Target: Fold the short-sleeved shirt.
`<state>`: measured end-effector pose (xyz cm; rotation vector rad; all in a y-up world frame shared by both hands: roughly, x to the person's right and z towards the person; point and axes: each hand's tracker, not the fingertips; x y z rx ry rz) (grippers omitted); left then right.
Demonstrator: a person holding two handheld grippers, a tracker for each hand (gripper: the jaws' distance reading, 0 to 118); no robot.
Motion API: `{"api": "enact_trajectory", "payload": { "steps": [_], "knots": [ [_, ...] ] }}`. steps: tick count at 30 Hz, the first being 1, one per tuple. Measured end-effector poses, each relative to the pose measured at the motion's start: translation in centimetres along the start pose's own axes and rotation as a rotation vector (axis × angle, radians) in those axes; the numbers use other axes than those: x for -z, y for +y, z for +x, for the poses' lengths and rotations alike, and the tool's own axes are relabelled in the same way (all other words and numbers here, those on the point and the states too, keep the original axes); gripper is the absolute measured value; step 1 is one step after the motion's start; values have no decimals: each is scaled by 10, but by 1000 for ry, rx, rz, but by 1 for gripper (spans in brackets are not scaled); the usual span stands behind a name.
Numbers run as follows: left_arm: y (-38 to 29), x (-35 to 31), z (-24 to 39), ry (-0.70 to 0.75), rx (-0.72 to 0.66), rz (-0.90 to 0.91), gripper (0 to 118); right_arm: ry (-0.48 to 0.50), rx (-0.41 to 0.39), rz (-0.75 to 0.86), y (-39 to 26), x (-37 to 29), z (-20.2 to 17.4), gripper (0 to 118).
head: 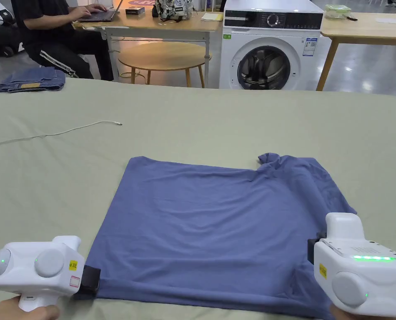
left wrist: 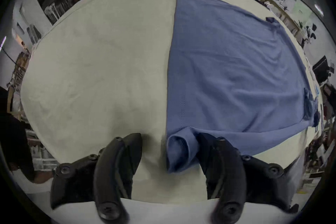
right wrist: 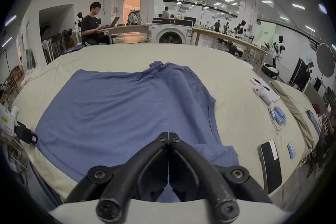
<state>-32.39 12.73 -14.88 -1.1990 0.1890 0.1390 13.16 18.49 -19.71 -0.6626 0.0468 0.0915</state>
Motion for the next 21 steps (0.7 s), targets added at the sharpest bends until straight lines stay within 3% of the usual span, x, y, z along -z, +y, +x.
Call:
{"api": "enact_trajectory", "payload": {
  "steps": [2, 6, 14, 18, 19, 21],
  "knots": [
    [0, -4, 2, 5, 15, 15, 55, -5, -1, -7, -2, -1, 3, 0],
    [1, -8, 5, -49, 55, 27, 1, -12, 8, -35, -4, 1, 10, 0],
    [-3, -11, 6, -60, 42, 41, 0, -63, -4, -222, -2, 8, 40, 3],
    [-4, -15, 8, -64, 37, 41, 0, -57, -5, -326, -2, 18, 57, 61],
    [-5, -16, 8, -65, 40, 40, 0, -65, 5, -349, -3, 20, 62, 66],
    [-5, -16, 8, -66, 39, 39, 0, -74, 4, -364, -5, 22, 69, 67]
  ]
}}
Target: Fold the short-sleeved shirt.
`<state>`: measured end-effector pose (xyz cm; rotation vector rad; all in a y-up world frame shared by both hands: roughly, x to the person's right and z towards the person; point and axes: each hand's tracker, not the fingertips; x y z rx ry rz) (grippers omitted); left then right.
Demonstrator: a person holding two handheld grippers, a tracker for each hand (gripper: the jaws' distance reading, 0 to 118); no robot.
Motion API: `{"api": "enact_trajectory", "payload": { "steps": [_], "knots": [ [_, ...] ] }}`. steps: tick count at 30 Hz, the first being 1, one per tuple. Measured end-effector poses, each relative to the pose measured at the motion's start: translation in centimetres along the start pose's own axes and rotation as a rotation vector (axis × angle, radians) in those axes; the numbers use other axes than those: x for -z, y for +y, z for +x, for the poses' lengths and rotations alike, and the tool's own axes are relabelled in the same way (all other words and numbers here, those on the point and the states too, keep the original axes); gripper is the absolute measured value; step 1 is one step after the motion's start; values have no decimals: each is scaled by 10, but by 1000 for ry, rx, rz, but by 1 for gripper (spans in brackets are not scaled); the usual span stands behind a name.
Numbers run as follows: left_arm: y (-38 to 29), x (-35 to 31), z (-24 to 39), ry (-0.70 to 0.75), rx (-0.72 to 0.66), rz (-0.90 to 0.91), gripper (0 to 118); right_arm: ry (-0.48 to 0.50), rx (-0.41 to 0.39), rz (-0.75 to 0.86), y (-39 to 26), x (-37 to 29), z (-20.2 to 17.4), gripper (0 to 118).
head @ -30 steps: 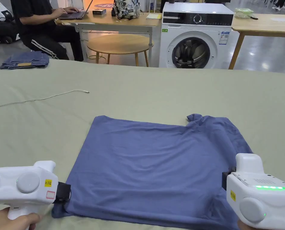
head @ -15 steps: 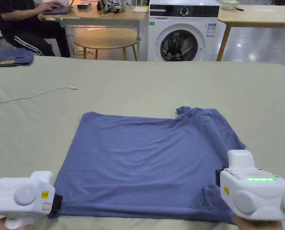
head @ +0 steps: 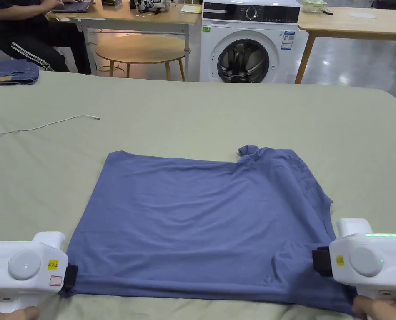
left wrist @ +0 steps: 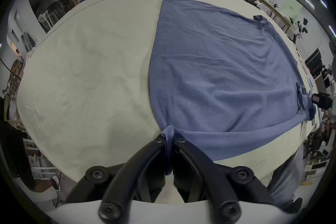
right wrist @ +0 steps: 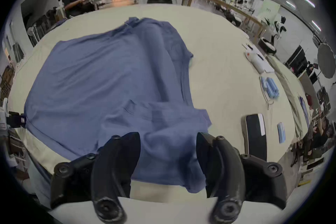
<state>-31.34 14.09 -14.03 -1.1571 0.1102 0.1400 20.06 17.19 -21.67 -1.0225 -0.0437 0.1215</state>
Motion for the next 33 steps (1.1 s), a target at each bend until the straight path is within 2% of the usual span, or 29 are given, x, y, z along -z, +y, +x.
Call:
{"api": "enact_trajectory", "payload": {
  "steps": [9, 12, 13, 15, 16, 17, 18, 19, 20, 22, 33],
  "knots": [
    [0, -1, 0, 0, -2, 0, 0, -3, -16, -107, -19, 11, 18, 67],
    [0, -2, 1, 0, -4, -1, 0, -14, -47, -196, -29, 30, 16, 67],
    [1, -1, 0, 0, -5, -1, 0, 13, -30, -216, -33, 38, 14, 66],
    [0, -2, 1, 0, -6, 1, 0, 4, -26, -193, -39, 42, 11, 62],
    [-1, -3, 1, -2, -7, 3, 0, -4, -34, -178, -40, 39, 9, 59],
    [-1, -2, 0, -2, -8, 5, 0, -2, -36, -174, -40, 37, 7, 49],
    [-1, -3, 0, -3, -9, 6, 0, 29, -35, -162, -40, 34, 7, 21],
    [-1, -3, 0, -4, -10, 7, 0, 86, -21, -152, -40, 32, 6, 9],
    [-1, -4, 0, -5, -10, 8, 0, 111, -7, -154, -40, 29, 6, 9],
    [0, -4, 0, -6, -7, 12, 0, 58, -58, -154, -39, 28, 2, 8],
    [38, -41, 0, -58, -27, 144, 0, 105, -4, -17, -1, -15, 17, 7]
  ]
}}
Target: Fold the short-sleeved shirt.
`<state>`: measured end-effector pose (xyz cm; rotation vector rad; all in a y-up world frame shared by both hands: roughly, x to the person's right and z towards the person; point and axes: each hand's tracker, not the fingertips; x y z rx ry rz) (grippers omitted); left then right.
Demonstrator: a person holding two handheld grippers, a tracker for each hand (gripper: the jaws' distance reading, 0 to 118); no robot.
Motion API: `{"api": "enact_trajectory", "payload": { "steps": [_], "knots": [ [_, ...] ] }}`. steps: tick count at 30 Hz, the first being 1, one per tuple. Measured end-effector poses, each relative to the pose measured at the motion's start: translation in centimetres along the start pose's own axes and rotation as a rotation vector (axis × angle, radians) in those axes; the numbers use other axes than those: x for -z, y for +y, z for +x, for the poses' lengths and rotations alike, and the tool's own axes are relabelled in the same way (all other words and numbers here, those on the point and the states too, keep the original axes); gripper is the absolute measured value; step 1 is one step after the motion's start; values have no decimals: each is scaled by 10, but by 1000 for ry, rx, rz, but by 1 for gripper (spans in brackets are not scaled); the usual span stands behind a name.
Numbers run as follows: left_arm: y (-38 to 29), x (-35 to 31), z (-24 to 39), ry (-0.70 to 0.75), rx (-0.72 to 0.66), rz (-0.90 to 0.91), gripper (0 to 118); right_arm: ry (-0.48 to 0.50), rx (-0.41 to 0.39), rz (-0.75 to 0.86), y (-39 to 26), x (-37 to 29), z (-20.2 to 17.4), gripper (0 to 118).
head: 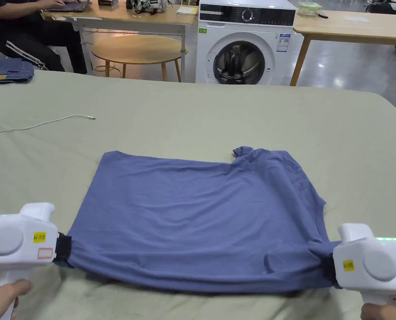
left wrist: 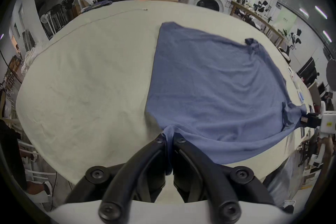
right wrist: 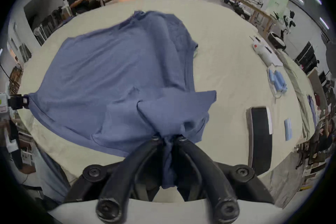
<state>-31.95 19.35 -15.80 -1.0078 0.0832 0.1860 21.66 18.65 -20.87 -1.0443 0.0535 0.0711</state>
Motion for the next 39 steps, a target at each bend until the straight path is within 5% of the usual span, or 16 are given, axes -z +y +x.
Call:
{"api": "enact_trajectory", "payload": {
  "steps": [17, 30, 33, 36, 39],
  "knots": [
    [134, 64, -4, -37, -65, 111, 0, 29, 81, 81, 132, 66, 8, 7],
    [150, 142, 4, 32, -65, -7, 0, -4, 60, -8, 167, 145, -6, 12],
    [148, 142, 4, 38, -65, -5, 6, -37, 40, 14, 168, 145, -9, 27],
    [147, 131, 2, 44, -73, 25, 47, -63, 38, 97, 169, 132, -12, 72],
    [145, 111, 0, -21, -111, 87, 57, -41, 59, 204, 167, 110, -18, 75]
  ]
}}
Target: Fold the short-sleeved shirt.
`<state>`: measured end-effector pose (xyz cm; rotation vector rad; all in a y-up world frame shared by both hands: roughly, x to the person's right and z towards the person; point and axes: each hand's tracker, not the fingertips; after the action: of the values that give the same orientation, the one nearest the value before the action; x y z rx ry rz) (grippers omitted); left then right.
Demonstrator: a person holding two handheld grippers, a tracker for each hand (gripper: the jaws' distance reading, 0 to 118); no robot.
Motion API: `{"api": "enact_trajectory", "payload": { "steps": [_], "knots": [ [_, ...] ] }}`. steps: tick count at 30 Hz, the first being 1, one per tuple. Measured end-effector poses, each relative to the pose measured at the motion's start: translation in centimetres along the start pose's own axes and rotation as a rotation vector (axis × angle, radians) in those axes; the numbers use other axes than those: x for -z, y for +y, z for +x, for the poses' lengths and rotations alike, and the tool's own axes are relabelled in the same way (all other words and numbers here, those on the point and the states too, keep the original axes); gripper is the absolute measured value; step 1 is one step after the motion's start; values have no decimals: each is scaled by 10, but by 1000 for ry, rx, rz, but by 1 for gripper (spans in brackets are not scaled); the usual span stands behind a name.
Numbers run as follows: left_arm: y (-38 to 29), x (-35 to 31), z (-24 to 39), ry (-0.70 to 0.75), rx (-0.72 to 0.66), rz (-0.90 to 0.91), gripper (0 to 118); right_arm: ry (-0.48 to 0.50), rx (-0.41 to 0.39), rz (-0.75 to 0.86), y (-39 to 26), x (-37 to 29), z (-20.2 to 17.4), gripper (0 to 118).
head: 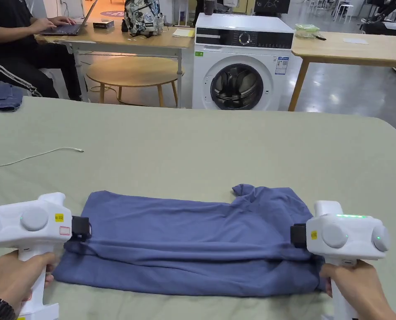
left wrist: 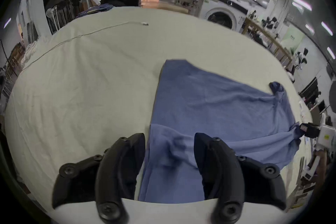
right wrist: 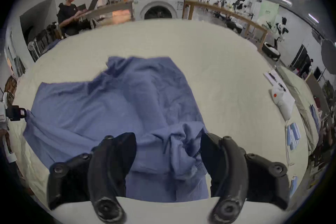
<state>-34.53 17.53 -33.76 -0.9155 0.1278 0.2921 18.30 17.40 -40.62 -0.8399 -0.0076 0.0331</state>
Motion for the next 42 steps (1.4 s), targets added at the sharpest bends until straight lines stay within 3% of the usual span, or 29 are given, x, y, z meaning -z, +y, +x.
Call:
{"api": "enact_trajectory", "payload": {
  "steps": [5, 7, 8, 9, 10, 12, 18, 29, 30, 32, 33, 39, 42],
  "knots": [
    [-6, -40, 11, -40, 35, 158, 58, 27, 2, 151, -8, -35, -20, 71],
    [-15, -58, 18, -48, 57, 227, 53, 50, -16, 197, -14, -49, -31, 45],
    [-19, -64, 20, -44, 68, 250, 40, 52, -16, 202, -18, -61, -37, 23],
    [-24, -70, 24, -48, 82, 278, 17, 65, -11, 217, -22, -69, -43, 3],
    [-29, -75, 28, -43, 94, 301, 6, 57, -6, 232, -25, -73, -49, 2],
    [-38, -82, 35, -24, 128, 315, 0, 67, -12, 255, -31, -81, -56, 0],
    [-53, -84, 39, 2, 169, 272, 0, 87, -30, 249, -45, -93, -68, 0],
    [-21, -23, -15, 7, 101, -125, 0, 73, -55, 189, -55, -89, -53, 0],
    [-18, -19, -17, 17, 92, -162, 7, 70, -57, 182, -56, -89, -52, 0],
    [-12, -11, -22, 35, 86, -173, 49, 61, -64, 167, -59, -83, -48, 0],
    [-10, -6, -24, 38, 85, -188, 56, 58, -65, 162, -60, -81, -47, 0],
    [-23, 21, -19, 83, 89, -346, 57, 46, -64, 129, -68, -69, -41, 0],
    [-35, 18, -11, 102, 96, -311, 53, 45, -60, 115, -72, -67, -38, 0]
  ]
}}
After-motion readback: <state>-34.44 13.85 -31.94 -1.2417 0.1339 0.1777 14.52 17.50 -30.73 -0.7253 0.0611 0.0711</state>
